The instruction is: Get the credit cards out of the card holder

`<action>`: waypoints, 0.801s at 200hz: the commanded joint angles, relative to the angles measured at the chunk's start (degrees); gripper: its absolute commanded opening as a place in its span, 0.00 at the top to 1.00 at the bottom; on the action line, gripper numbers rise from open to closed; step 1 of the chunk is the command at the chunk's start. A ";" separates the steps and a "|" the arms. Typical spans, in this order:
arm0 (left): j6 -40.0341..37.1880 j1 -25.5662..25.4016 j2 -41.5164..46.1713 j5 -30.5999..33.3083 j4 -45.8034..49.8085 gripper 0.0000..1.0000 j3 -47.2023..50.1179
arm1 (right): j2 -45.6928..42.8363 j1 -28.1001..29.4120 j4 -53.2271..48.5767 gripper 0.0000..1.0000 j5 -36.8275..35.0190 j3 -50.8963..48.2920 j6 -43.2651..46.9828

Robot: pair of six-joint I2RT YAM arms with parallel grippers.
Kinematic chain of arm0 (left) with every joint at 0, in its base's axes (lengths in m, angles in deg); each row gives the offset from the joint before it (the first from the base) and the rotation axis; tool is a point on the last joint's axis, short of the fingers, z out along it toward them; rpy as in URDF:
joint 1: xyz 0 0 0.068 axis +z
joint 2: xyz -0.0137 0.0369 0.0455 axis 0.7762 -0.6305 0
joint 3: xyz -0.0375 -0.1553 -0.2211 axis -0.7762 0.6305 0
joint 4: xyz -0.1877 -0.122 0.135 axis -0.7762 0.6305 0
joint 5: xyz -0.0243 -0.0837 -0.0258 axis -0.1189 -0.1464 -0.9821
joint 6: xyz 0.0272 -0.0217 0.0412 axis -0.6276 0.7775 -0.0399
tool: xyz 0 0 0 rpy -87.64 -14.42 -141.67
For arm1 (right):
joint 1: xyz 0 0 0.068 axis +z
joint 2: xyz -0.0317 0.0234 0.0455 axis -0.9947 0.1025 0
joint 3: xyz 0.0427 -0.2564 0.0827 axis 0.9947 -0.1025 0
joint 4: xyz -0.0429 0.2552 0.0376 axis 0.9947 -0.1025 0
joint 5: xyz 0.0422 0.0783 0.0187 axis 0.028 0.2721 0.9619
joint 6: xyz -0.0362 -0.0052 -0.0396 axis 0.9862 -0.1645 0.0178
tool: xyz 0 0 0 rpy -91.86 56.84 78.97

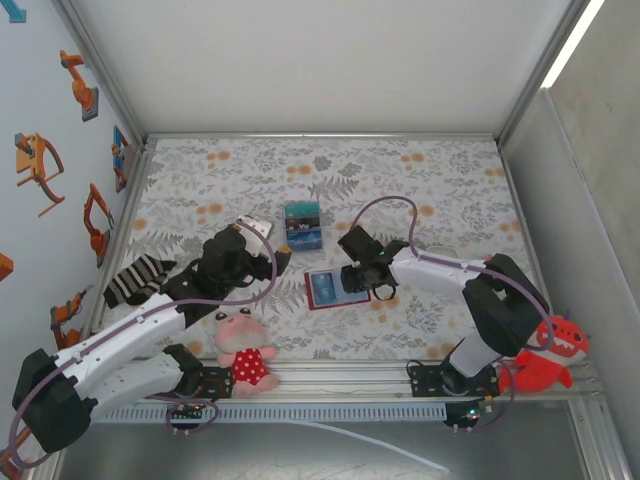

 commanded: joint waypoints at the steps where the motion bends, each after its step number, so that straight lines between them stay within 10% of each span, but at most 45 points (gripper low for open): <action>1: -2.83 -0.88 -0.08 0.92 -1.68 0.03 -0.41 | -4.40 -0.67 -3.44 0.60 -2.93 -0.51 0.27; 160: -14.60 -3.69 -16.64 -9.27 -16.82 0.03 6.89 | -2.65 -2.12 2.22 0.74 14.76 2.45 -10.14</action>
